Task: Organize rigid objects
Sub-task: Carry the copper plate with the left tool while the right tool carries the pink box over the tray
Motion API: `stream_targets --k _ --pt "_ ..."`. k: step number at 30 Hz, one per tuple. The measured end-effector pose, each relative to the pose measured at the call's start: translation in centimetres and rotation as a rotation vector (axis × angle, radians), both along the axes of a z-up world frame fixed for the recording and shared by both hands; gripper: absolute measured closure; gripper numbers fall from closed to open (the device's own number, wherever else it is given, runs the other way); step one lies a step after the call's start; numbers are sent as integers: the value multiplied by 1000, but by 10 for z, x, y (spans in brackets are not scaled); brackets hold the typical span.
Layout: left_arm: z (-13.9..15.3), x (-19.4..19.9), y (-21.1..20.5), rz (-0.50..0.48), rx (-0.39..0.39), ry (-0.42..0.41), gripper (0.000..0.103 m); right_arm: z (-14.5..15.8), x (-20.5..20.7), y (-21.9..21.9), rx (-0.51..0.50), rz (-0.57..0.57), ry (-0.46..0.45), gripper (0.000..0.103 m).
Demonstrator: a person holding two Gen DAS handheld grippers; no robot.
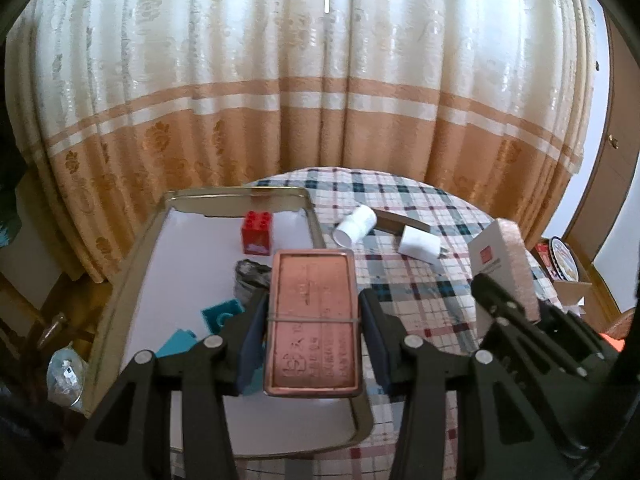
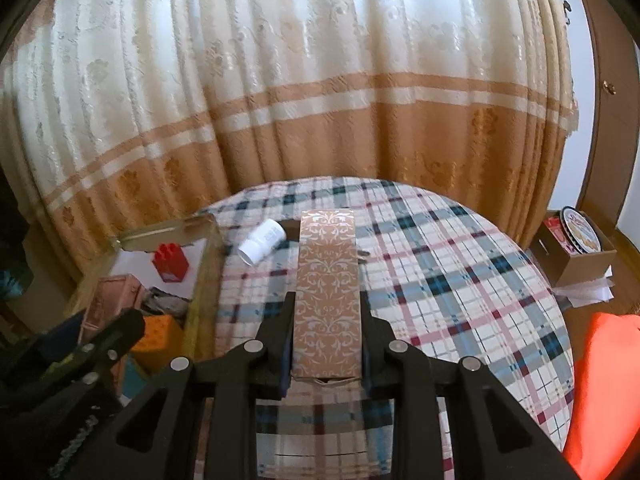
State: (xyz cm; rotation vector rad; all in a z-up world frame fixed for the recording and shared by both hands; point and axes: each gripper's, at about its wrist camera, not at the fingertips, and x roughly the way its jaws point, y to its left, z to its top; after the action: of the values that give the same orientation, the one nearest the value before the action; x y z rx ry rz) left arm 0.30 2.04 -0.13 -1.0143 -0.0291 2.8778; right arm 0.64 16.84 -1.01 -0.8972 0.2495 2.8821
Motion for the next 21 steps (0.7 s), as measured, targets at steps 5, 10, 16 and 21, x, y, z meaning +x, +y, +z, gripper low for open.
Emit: stream_targets --k 5,10,16,21 --pt "3 -3 -12 27 1 5 57 9 -2 -15 8 41 21 75" --pt "6 -5 -25 57 6 14 57 20 -6 -29 12 73 44 75" --pt "9 -10 -41 88 6 19 57 31 -15 -46 21 112 69 75" --pt "9 -16 -55 111 1 17 57 38 -21 -63 24 146 81 75"
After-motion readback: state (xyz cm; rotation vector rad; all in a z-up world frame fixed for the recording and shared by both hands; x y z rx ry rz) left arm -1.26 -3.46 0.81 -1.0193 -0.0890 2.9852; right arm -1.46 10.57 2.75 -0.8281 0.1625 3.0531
